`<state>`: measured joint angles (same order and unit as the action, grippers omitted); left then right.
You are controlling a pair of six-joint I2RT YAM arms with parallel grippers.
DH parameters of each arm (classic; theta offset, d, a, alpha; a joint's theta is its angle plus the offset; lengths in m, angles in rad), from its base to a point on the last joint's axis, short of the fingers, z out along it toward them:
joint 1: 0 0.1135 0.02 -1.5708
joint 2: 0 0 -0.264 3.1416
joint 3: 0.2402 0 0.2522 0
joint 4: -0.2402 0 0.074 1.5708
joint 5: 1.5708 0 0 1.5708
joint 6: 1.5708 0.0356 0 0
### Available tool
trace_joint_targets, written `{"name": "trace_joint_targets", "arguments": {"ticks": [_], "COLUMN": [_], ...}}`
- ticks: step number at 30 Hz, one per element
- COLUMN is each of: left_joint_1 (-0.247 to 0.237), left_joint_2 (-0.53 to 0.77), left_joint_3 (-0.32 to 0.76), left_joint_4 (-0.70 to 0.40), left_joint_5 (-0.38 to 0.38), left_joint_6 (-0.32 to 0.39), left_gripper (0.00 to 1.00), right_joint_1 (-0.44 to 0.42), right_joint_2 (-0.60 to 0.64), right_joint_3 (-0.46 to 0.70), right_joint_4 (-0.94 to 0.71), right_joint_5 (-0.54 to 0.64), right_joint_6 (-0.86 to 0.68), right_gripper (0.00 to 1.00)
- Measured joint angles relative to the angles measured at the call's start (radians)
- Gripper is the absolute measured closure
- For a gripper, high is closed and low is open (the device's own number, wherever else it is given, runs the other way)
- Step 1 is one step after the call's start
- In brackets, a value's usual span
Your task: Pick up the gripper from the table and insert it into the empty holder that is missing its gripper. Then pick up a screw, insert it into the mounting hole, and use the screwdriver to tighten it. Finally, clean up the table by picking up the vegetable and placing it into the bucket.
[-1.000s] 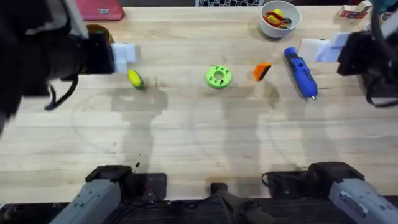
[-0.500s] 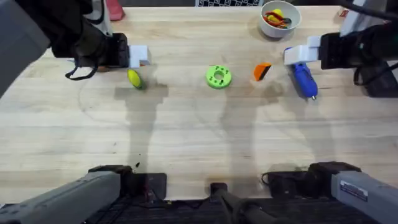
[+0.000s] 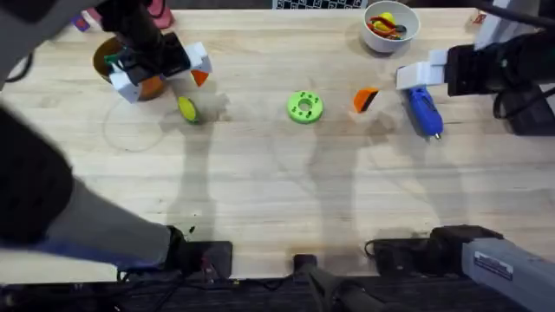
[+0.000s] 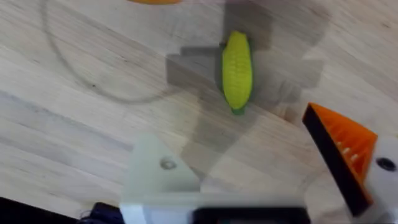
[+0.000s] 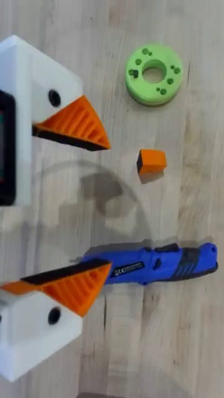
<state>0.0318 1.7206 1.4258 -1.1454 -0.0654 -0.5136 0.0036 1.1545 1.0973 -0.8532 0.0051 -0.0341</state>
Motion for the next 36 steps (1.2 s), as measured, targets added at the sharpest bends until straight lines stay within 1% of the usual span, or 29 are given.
{"name": "trace_joint_targets", "arguments": {"ticks": [3, 6, 9, 12, 14, 18, 19, 21, 22, 24, 25, 26, 27, 36], "left_joint_1": [0.021, 0.049, 0.069, 0.073, 0.072, 0.072, 0.072, 0.072, 0.069, 0.064, 0.062, 0.061, 0.061, 0.064], "left_joint_2": [0.082, 0.147, 0.189, 0.219, 0.239, 0.268, 0.27, 0.276, 0.278, 0.282, 0.282, 0.282, 0.282, 0.282], "left_joint_3": [0.004, 0.004, 0.004, 0.004, 0.004, 0.01, 0.012, 0.017, 0.019, 0.026, 0.027, 0.027, 0.027, 0.028], "left_joint_4": [0.001, 0.026, 0.046, 0.053, 0.058, 0.067, 0.069, 0.074, 0.079, 0.083, 0.083, 0.082, 0.083, 0.08], "left_joint_5": [0.013, 0.039, 0.051, 0.056, 0.065, 0.091, 0.095, 0.115, 0.127, 0.134, 0.136, 0.136, 0.136, 0.145], "left_joint_6": [-0.049, -0.069, -0.066, -0.052, -0.044, -0.018, -0.013, -0.004, -0.002, 0.003, 0.008, 0.009, 0.009, 0.009], "left_gripper": [0.015, 0.013, 0.008, 0.023, 0.047, 0.133, 0.172, 0.353, 0.5, 0.834, 0.951, 0.987, 0.99, 0.99], "right_joint_1": [0.0, 0.0, 0.0, 0.0, 0.0, 0.0, 0.0, 0.0, 0.0, 0.0, 0.0, 0.0, 0.0, 0.0], "right_joint_2": [0.0, 0.0, 0.0, 0.0, 0.0, 0.0, 0.0, 0.0, 0.0, 0.0, 0.0, 0.0, 0.0, 0.0], "right_joint_3": [0.0, 0.0, 0.0, 0.0, 0.0, 0.0, 0.0, 0.0, 0.0, 0.0, 0.0, 0.0, 0.0, 0.0], "right_joint_4": [0.0, 0.0, 0.001, 0.002, 0.002, 0.002, 0.002, 0.002, 0.003, 0.003, 0.003, 0.003, 0.003, 0.004], "right_joint_5": [0.0, 0.0, 0.0, 0.0, 0.0, 0.0, 0.0, 0.0, 0.0, 0.0, 0.0, 0.0, 0.0, 0.0], "right_joint_6": [0.0, 0.0, 0.0, 0.0, 0.0, 0.0, 0.0, 0.0, 0.0, 0.0, 0.0, 0.0, 0.0, 0.0], "right_gripper": [0.008, 0.008, 0.009, 0.008, 0.007, 0.008, 0.008, 0.008, 0.008, 0.008, 0.008, 0.008, 0.008, 0.008]}}
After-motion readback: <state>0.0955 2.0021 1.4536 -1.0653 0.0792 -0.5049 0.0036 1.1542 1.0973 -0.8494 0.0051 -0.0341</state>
